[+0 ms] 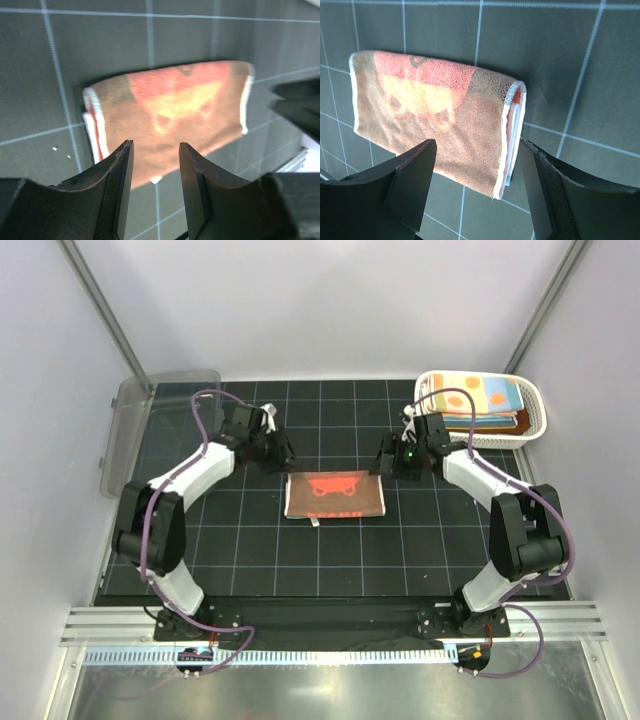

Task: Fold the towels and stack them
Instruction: Neatly place the folded towel into the bin

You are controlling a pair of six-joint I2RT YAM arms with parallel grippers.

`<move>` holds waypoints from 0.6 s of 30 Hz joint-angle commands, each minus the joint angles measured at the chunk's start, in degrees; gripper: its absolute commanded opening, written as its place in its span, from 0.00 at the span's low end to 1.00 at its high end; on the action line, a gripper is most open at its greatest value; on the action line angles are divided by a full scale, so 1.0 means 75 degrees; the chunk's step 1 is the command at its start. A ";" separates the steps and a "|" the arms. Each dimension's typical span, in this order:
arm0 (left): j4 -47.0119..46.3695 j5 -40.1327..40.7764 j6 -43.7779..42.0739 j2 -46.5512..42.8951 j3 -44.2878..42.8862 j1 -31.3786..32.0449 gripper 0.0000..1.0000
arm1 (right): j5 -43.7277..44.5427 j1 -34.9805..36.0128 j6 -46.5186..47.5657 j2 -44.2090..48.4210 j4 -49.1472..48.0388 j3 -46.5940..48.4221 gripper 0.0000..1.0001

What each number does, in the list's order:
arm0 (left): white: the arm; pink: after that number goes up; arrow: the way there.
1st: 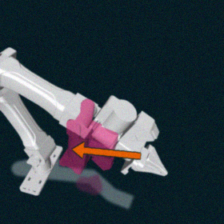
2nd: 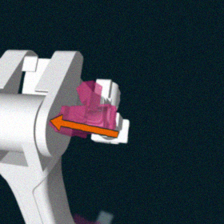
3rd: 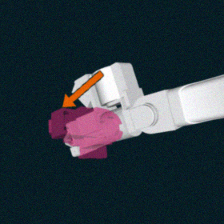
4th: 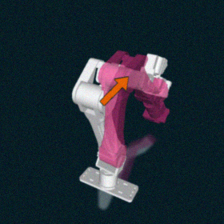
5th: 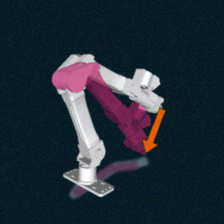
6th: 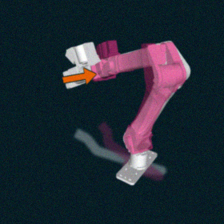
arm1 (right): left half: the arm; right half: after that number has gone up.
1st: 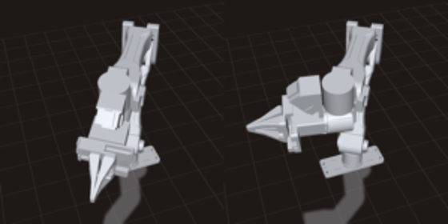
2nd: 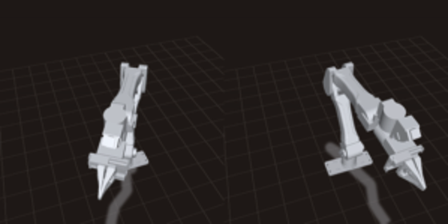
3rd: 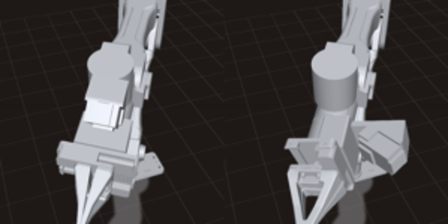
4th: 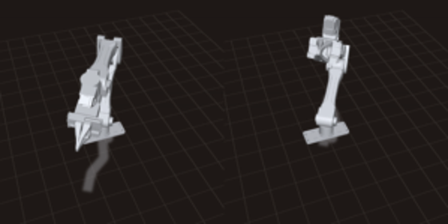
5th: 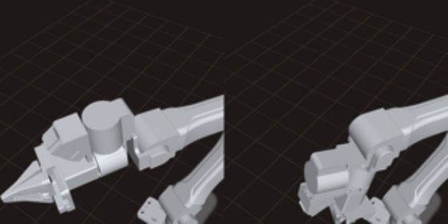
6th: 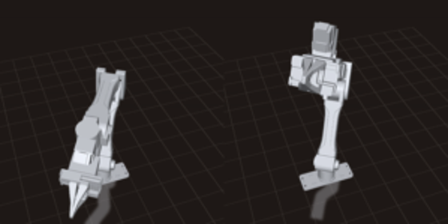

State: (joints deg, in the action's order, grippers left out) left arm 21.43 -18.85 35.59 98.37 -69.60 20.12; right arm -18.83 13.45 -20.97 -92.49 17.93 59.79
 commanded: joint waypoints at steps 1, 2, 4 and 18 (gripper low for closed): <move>-0.0242 -0.0368 0.0093 -0.0436 0.0408 0.0048 0.45 | -0.0254 0.0058 -0.0005 -0.0229 0.0082 -0.0121 0.75; -0.0395 -0.0520 0.0175 -0.0424 0.0572 0.0059 0.45 | -0.0359 0.0058 0.0042 -0.0324 0.0035 -0.0086 0.75; -0.0746 -0.0896 0.0328 -0.0424 0.0994 0.0118 0.45 | -0.0489 0.0058 0.0112 -0.0592 -0.0035 -0.0027 0.75; -0.0994 -0.0440 0.0364 -0.0412 0.2027 0.0446 0.43 | -0.0267 0.0655 0.0136 -0.0946 -0.0739 -0.0952 0.59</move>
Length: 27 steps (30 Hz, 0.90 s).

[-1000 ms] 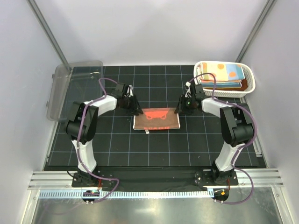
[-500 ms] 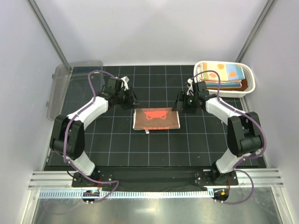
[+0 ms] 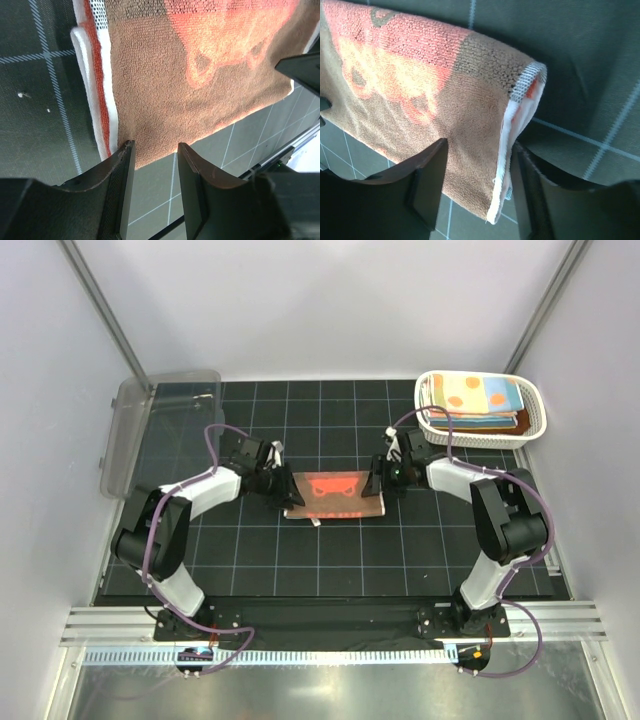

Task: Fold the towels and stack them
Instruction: Neatly place the folded towel into the bin

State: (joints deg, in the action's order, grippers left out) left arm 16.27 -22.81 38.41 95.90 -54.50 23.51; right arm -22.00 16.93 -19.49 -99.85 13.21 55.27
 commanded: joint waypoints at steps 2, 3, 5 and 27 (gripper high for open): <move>-0.0260 0.0169 -0.0012 -0.0107 0.0025 -0.0005 0.43 | 0.0214 0.0239 -0.0155 0.0083 -0.0191 -0.0466 0.55; -0.0248 0.0205 -0.0012 -0.0130 0.0036 -0.0005 0.43 | 0.0284 0.0239 -0.0179 0.0095 -0.0215 -0.0490 0.54; -0.0236 0.0228 -0.0012 -0.0107 0.0048 0.0006 0.43 | 0.0308 0.0251 -0.0203 0.0107 -0.0238 -0.0490 0.47; 0.2326 0.1902 -0.0515 -0.0961 -0.1497 -0.0087 0.47 | 0.1010 0.0239 0.0371 0.0318 0.1504 0.1172 0.01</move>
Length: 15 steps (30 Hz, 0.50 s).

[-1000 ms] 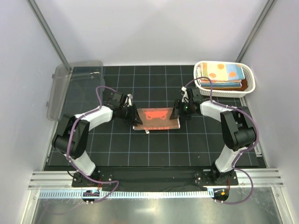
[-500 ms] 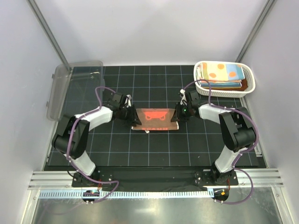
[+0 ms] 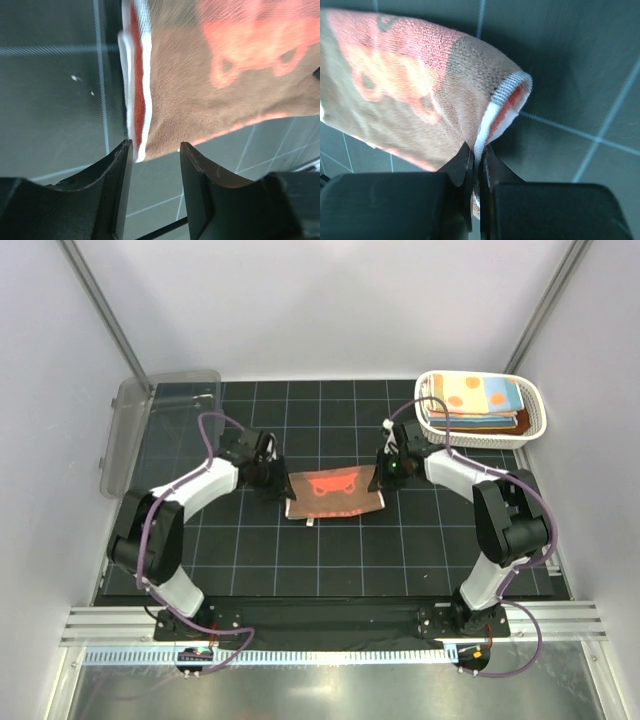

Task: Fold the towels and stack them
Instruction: Neatly place the folded towel into the bin

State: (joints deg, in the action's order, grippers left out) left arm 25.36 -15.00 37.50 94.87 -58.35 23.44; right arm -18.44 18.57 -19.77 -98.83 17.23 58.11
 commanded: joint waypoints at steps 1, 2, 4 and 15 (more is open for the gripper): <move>0.1327 0.0980 -0.0533 -0.0953 -0.1241 -0.0148 0.48 | 0.0652 -0.0003 0.0572 0.0169 0.1122 0.1120 0.01; 0.1503 0.1248 -0.0743 -0.1151 -0.1638 -0.0184 0.50 | 0.0711 -0.0003 0.0643 0.0146 0.1252 0.1263 0.01; 0.1901 0.1402 -0.0979 -0.1317 -0.1957 -0.0242 0.51 | 0.0852 -0.0038 0.0888 0.0053 0.1627 0.1741 0.01; 0.1985 0.1720 -0.1472 -0.1798 -0.1783 -0.0313 0.53 | 0.1451 -0.1185 0.2283 -0.1294 0.3666 0.5374 0.01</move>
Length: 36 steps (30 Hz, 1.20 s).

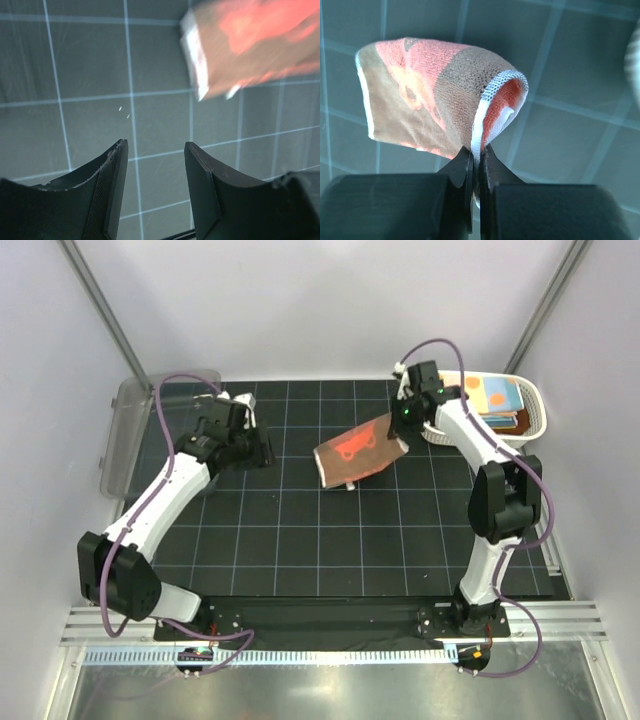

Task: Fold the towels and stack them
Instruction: Neatly place the folded towel into the bin

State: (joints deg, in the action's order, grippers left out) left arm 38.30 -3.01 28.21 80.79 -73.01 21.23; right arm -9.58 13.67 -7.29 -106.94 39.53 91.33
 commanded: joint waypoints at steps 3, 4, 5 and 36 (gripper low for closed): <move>0.0248 0.0014 -0.0304 0.0243 0.0161 -0.0019 0.53 | 0.0106 -0.1060 0.0923 -0.0951 0.1278 0.2768 0.01; 0.0260 -0.0032 -0.0339 0.0336 0.0138 -0.0019 0.53 | 0.0106 -0.1142 0.1029 -0.1231 0.1489 0.3205 0.01; 0.0260 -0.0079 -0.0339 0.0372 0.0114 -0.0030 0.53 | 0.0060 -0.1236 0.1228 -0.1466 0.1921 0.3627 0.01; 0.0155 -0.1228 -0.0433 0.0970 -0.0085 -0.0194 0.52 | -0.0315 -0.4108 0.1863 -0.3309 0.0766 0.6878 0.01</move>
State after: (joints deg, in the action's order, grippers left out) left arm 40.16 -10.68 26.04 88.36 -71.88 20.12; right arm -11.29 -16.14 6.20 -133.23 49.52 140.18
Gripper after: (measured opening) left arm 0.522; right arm 0.072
